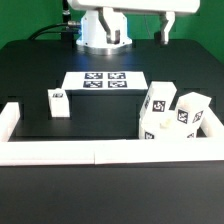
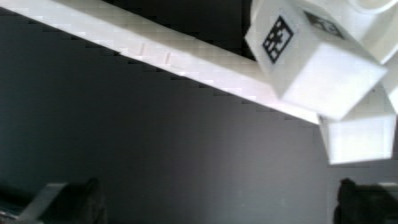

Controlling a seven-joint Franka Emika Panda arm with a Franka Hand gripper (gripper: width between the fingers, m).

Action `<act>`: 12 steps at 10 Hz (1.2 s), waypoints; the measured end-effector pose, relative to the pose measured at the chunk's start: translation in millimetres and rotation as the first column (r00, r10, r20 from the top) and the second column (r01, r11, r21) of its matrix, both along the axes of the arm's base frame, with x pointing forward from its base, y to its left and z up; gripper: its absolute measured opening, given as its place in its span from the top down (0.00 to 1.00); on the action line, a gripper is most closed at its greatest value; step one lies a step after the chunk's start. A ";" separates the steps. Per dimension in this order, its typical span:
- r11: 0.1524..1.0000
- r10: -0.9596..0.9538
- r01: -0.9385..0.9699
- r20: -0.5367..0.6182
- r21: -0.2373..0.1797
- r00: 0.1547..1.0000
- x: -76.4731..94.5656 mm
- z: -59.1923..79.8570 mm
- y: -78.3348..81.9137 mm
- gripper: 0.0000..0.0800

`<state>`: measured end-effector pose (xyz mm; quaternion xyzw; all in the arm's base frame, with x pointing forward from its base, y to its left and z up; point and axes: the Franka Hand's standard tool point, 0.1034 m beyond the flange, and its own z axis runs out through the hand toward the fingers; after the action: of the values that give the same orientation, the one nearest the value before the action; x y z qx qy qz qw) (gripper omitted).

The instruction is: Assemble stool

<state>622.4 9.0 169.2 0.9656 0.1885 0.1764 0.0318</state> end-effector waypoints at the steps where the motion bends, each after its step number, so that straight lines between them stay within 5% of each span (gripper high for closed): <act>1: 0.998 0.048 -0.049 -0.028 -0.033 0.998 2.6 -10.8 8.5 0.19; 7: 0.998 -0.067 0.065 -0.451 -0.020 0.890 -12.7 -17.4 35.7 0.19; 12: 0.997 -0.064 0.071 -0.387 0.004 0.920 0.3 -24.9 43.4 0.19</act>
Offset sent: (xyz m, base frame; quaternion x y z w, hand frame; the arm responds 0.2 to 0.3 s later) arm 0.0000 0.0000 0.0000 0.0000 -0.1296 0.0000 0.9916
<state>622.7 52.5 144.3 0.9876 0.1559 -0.0169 -0.0085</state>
